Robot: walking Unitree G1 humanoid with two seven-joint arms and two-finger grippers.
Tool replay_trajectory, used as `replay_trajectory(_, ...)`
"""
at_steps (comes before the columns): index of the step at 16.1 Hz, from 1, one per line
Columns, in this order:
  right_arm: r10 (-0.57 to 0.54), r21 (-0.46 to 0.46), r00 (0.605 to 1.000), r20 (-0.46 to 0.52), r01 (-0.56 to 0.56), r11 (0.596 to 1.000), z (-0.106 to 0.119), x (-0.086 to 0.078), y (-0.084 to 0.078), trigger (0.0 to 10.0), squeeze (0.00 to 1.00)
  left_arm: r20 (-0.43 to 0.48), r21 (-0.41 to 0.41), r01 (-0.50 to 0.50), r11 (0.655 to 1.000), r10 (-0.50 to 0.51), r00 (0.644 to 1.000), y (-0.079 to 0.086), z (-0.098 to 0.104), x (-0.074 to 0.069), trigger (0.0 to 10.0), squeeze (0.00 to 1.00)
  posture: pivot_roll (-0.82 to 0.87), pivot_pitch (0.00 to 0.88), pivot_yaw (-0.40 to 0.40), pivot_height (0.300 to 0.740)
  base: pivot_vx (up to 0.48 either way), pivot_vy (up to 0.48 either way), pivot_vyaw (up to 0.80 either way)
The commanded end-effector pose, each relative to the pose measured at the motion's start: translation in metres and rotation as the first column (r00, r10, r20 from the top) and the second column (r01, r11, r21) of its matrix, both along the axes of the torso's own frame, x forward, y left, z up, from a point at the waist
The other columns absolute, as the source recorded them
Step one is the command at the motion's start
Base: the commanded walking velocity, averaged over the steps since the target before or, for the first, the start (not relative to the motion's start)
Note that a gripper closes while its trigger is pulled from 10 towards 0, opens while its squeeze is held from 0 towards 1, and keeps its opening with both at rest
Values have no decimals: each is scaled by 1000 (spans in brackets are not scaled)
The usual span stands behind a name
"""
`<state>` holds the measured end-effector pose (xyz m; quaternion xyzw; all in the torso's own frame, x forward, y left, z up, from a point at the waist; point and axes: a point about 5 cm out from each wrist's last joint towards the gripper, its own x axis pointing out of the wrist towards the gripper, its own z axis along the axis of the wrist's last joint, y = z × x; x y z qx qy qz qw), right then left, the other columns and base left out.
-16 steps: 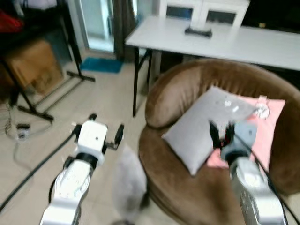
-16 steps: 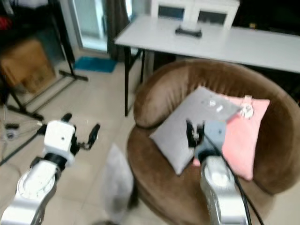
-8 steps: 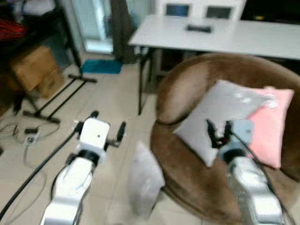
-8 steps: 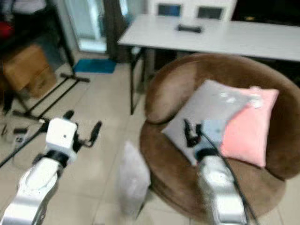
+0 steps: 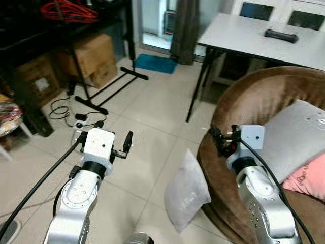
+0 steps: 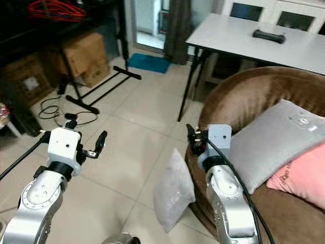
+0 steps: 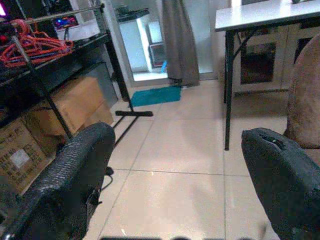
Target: Move the pillow to the sofa from floor
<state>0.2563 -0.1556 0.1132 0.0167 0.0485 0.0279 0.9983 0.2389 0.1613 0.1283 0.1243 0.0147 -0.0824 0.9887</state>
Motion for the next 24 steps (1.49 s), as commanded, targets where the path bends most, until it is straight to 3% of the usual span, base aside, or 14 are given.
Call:
replay_trajectory(1, -56, -8, 998, -7, 56, 998, -1, 1, -10, 10000, 0, -1, -17, 19, 1000, -19, 1000, -4, 1, 3, 10000, 0, 72, 0, -6, 740, 0, 0, 0)
replay_trajectory(24, -137, -17, 991, -4, 137, 990, -6, 1, -21, 10000, 0, -13, -22, 81, 996, -82, 997, -9, 0, 7, 10000, 0, 63, 0, 6, 740, 293, 0, 0)
